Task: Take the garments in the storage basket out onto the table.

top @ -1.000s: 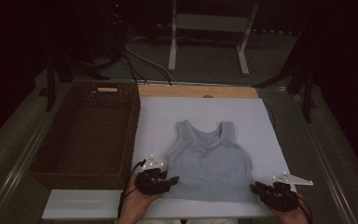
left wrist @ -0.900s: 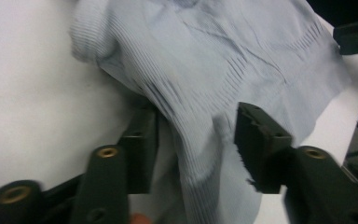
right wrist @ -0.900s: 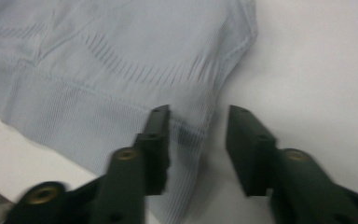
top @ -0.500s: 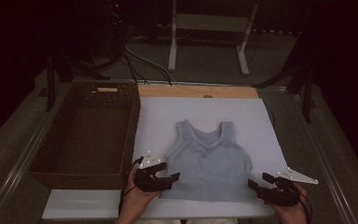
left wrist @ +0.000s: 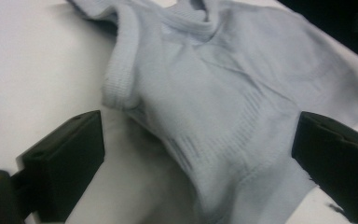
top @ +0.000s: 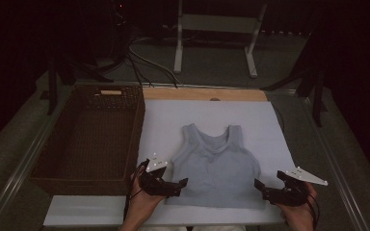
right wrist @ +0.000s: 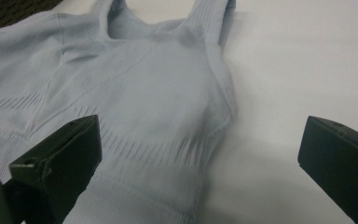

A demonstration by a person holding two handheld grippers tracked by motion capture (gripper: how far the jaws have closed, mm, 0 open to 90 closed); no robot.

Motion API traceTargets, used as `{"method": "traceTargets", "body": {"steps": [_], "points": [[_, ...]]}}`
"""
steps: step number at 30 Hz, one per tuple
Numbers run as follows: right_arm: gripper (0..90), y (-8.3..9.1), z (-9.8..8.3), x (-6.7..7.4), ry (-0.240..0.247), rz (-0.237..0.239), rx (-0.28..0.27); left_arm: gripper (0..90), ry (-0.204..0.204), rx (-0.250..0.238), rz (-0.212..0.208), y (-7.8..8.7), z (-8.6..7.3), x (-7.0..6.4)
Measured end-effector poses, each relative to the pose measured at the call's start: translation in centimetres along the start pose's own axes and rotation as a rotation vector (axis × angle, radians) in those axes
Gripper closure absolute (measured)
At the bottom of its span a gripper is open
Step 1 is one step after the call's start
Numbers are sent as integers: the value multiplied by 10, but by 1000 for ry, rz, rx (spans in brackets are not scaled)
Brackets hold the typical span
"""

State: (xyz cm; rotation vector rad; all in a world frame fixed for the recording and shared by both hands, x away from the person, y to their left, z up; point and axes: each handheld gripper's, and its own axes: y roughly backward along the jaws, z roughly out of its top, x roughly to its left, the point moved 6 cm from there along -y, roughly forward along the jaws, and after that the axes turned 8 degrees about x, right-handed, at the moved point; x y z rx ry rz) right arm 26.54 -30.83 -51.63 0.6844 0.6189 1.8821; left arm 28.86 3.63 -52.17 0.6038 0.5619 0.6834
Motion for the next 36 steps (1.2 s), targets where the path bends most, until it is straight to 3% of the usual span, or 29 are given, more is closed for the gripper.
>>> {"method": "traceTargets", "body": {"steps": [16,31,36], "points": [[0,-14,16,2,26,-5,-32,36,26,-48,4,-4,10,7],[0,-21,24,3,44,-2,-70,37,14,-41,16,-13,11,9],[0,-20,24,1,39,-9,-83,38,27,-26,11,-16,10,9]]}}
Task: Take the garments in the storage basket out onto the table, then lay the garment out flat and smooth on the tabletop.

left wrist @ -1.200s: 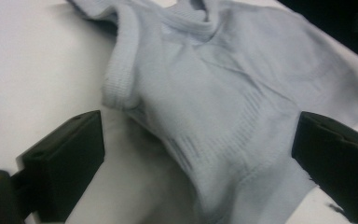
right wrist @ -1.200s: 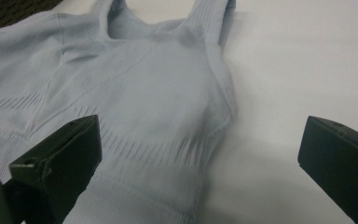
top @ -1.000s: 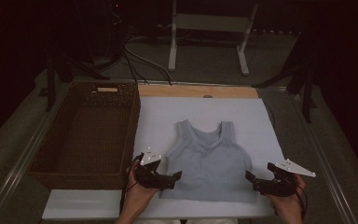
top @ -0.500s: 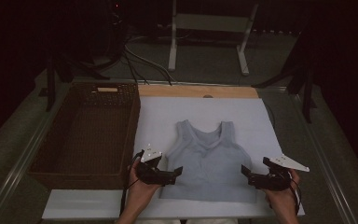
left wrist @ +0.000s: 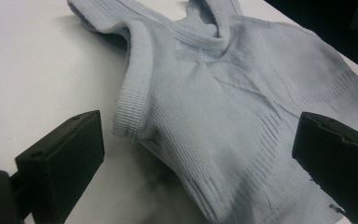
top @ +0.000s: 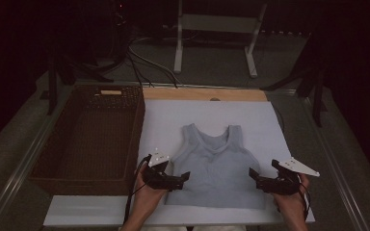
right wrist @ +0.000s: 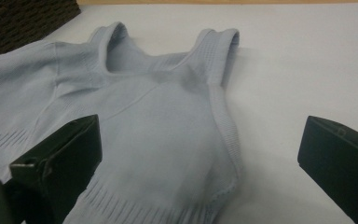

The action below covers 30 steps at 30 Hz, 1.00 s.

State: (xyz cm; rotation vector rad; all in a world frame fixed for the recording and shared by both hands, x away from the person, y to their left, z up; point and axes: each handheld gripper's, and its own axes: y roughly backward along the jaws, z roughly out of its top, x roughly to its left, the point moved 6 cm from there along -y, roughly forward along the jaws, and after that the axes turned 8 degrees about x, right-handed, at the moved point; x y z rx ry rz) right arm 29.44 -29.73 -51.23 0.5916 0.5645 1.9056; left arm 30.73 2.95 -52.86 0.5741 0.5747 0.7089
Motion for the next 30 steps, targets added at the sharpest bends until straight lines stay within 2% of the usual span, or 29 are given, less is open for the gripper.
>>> {"method": "traceTargets", "body": {"steps": [14,23,29,30], "points": [[0,2,0,-4,-9,-9,-16,38,14,8,5,-6,-1,2],[0,-4,-6,-4,-4,-8,17,42,42,35,-7,-9,-6,4],[0,-7,-10,-8,2,-24,37,46,44,47,-6,-10,-10,5],[0,-8,-11,-9,0,-24,39,89,45,42,-3,-9,-10,6]]}}
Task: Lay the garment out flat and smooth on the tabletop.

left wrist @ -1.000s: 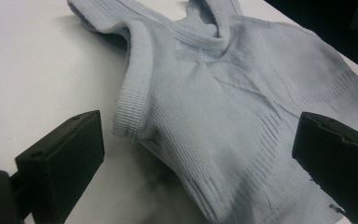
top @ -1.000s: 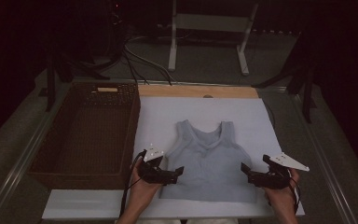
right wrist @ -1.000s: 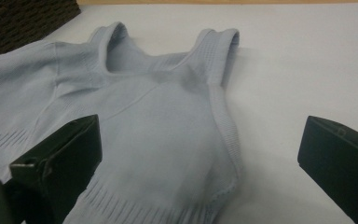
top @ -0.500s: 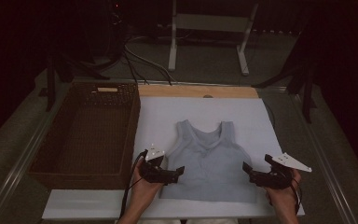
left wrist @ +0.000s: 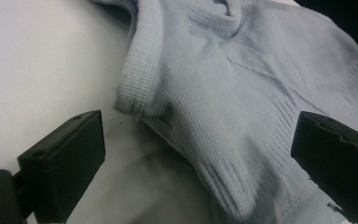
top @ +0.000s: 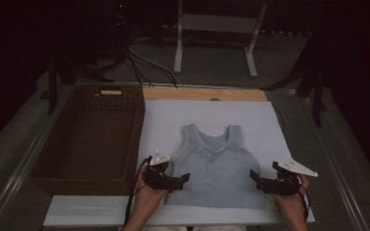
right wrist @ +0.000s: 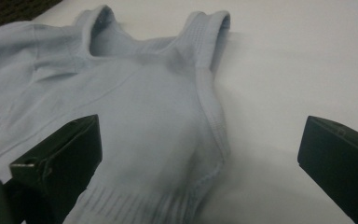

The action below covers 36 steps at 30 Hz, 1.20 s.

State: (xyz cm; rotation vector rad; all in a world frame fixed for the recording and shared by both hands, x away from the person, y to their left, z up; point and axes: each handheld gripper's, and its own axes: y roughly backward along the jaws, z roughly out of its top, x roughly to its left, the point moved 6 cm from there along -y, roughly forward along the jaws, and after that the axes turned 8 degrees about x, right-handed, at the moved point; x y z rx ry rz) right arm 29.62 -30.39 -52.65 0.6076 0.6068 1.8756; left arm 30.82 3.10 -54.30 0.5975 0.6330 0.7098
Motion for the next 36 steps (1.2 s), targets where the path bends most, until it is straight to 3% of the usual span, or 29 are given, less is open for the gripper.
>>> {"method": "traceTargets", "body": {"steps": [1,10,15,16,19,21,23,26,36], "points": [[0,0,-1,-1,-1,-3,4,130,5,-6,-4,0,0,0],[0,0,1,-1,-22,6,-6,137,9,-1,-17,-3,-1,-2],[0,1,1,-1,-18,6,-9,194,22,10,-21,-6,2,-3],[0,1,0,-1,-18,5,-8,220,26,9,4,-6,2,-3],[0,1,0,-1,-15,6,-7,360,40,2,7,-6,6,-2],[0,1,1,-1,-15,7,-10,484,61,-7,-23,-7,8,-1],[0,2,0,-1,-15,7,-10,664,85,-18,-19,-8,10,1],[0,2,0,-1,-17,6,-11,802,85,-20,-23,-7,11,0],[0,6,1,-2,-18,7,-23,843,101,-16,-25,2,10,-2]]}}
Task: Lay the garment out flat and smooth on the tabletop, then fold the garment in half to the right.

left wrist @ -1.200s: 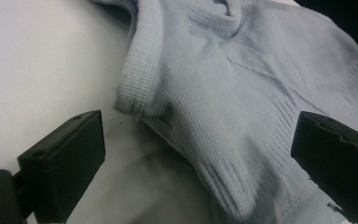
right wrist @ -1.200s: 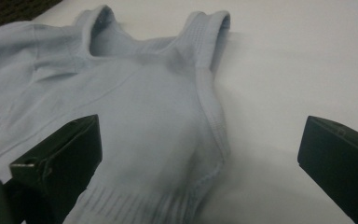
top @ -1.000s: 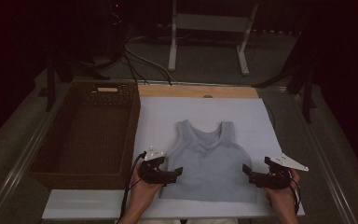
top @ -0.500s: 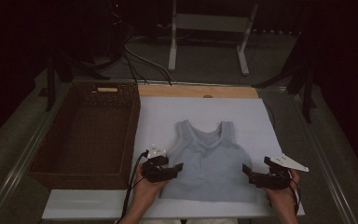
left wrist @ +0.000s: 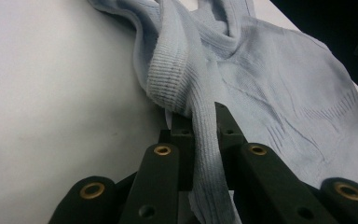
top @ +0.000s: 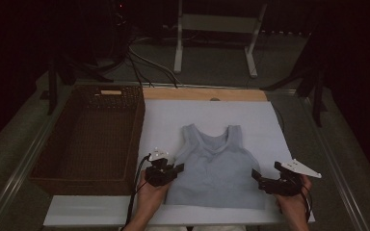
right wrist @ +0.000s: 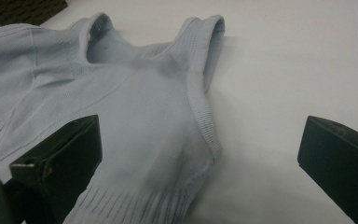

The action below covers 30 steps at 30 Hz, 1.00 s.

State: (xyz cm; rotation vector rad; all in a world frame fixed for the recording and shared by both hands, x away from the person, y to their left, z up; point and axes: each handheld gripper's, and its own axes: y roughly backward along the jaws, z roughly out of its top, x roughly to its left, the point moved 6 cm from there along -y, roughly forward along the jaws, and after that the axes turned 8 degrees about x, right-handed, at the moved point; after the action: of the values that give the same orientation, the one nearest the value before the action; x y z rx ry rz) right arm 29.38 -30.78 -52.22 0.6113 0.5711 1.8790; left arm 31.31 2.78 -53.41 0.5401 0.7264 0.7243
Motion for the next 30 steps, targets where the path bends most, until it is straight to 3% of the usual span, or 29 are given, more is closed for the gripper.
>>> {"method": "traceTargets", "body": {"steps": [30], "points": [[0,7,1,-4,-15,2,-28,844,29,1,42,22,-7,11]]}}
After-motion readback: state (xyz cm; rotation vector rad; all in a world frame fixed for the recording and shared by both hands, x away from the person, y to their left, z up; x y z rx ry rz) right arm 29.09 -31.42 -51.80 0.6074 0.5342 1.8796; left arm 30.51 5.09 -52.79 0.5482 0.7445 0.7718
